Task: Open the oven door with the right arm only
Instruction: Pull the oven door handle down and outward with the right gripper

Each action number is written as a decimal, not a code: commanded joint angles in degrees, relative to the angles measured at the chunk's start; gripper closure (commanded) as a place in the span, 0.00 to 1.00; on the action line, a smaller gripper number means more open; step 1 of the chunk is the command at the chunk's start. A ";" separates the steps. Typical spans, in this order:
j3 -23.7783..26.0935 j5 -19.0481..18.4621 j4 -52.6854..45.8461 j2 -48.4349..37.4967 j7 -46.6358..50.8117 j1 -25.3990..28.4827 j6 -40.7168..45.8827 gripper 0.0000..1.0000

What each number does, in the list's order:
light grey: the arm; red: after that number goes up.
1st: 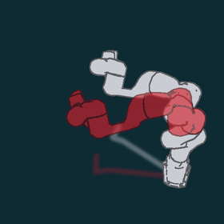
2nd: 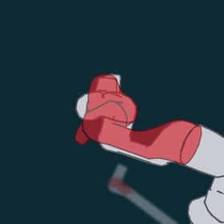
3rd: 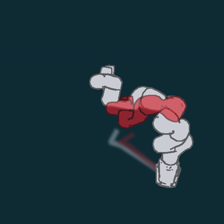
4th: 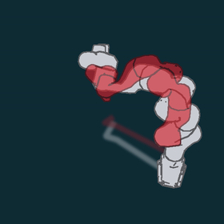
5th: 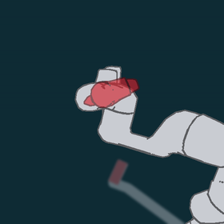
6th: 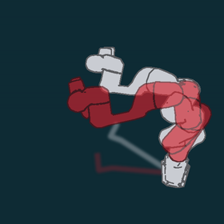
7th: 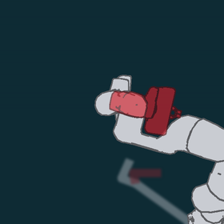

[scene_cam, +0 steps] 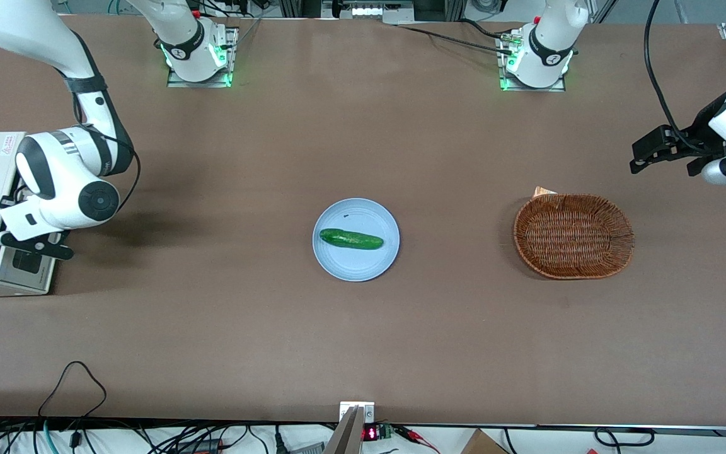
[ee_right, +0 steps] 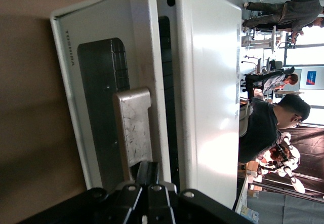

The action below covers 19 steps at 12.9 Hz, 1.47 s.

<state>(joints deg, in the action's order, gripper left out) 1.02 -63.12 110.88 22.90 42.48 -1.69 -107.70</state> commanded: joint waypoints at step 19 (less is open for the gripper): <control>6.27 5.55 -4.36 14.00 -1.09 0.72 -4.88 0.99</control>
<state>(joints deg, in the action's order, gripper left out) 7.71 -57.67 108.33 34.83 42.41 -0.61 -112.58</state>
